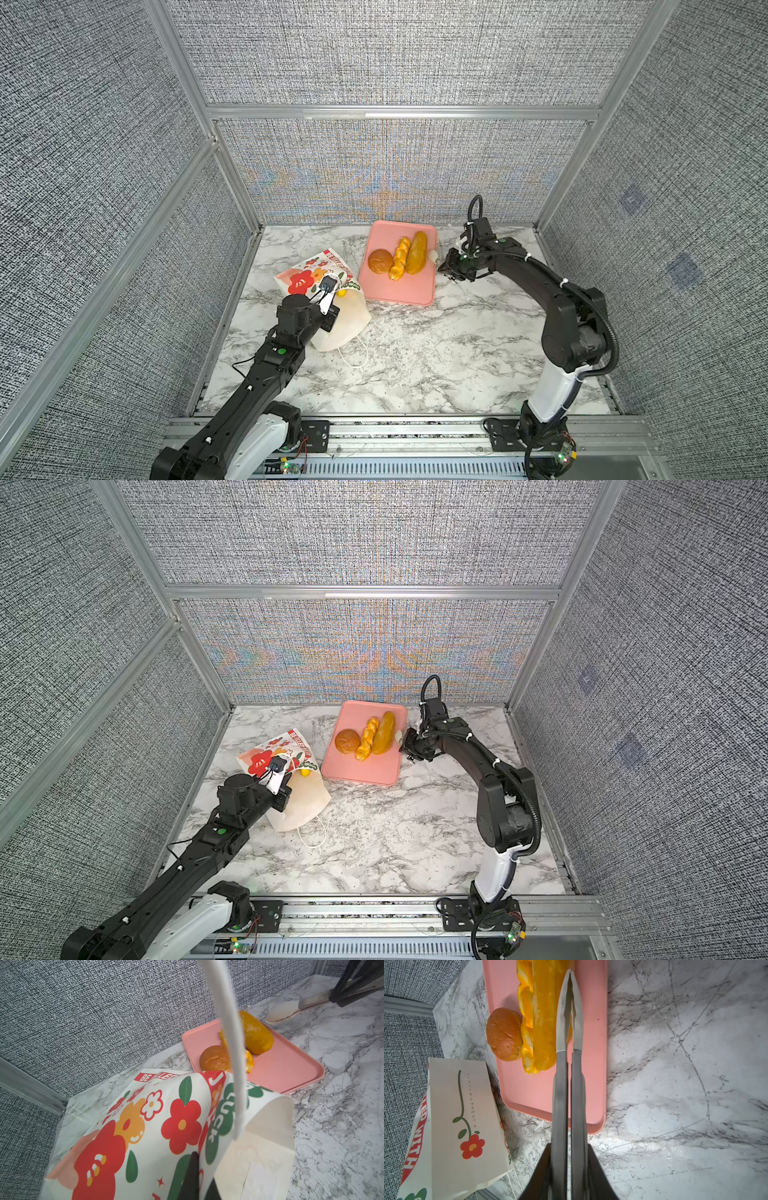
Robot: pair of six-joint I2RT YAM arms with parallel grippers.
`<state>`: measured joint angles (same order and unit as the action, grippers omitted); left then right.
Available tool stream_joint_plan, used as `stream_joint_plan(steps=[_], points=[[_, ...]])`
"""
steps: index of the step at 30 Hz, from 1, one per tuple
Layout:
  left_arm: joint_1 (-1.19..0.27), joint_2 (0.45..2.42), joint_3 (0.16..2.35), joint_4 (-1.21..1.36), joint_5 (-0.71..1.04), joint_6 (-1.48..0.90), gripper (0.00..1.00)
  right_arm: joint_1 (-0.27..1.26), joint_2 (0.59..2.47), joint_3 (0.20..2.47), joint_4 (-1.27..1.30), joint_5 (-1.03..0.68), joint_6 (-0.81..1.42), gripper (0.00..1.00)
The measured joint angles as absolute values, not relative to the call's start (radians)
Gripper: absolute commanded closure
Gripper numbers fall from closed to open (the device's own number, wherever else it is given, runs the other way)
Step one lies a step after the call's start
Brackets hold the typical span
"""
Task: Take the fake bread out of the paper bag
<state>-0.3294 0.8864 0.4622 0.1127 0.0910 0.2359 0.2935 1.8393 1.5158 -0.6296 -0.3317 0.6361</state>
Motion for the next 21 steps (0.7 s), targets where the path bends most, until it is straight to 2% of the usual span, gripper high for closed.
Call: stream_joint_plan(steps=[4,7,9,12,18,21], points=[[-0.329,0.882,0.464,0.101,0.102,0.236,1.00,0.308,1.838,1.544,-0.665,-0.299,0.633,0.95],[-0.329,0.875,0.464,0.102,0.108,0.236,1.00,0.318,1.829,1.554,-0.678,-0.278,0.630,0.87],[-0.329,0.872,0.464,0.102,0.110,0.236,1.00,0.321,1.826,1.559,-0.684,-0.273,0.630,0.75],[-0.329,0.868,0.464,0.099,0.115,0.235,1.00,0.319,1.826,1.569,-0.691,-0.274,0.622,0.64],[-0.329,0.862,0.464,0.099,0.127,0.234,1.00,0.290,1.856,1.626,-0.694,-0.305,0.564,0.51],[-0.329,0.862,0.464,0.099,0.130,0.234,1.00,0.272,1.880,1.649,-0.701,-0.330,0.536,0.48]])
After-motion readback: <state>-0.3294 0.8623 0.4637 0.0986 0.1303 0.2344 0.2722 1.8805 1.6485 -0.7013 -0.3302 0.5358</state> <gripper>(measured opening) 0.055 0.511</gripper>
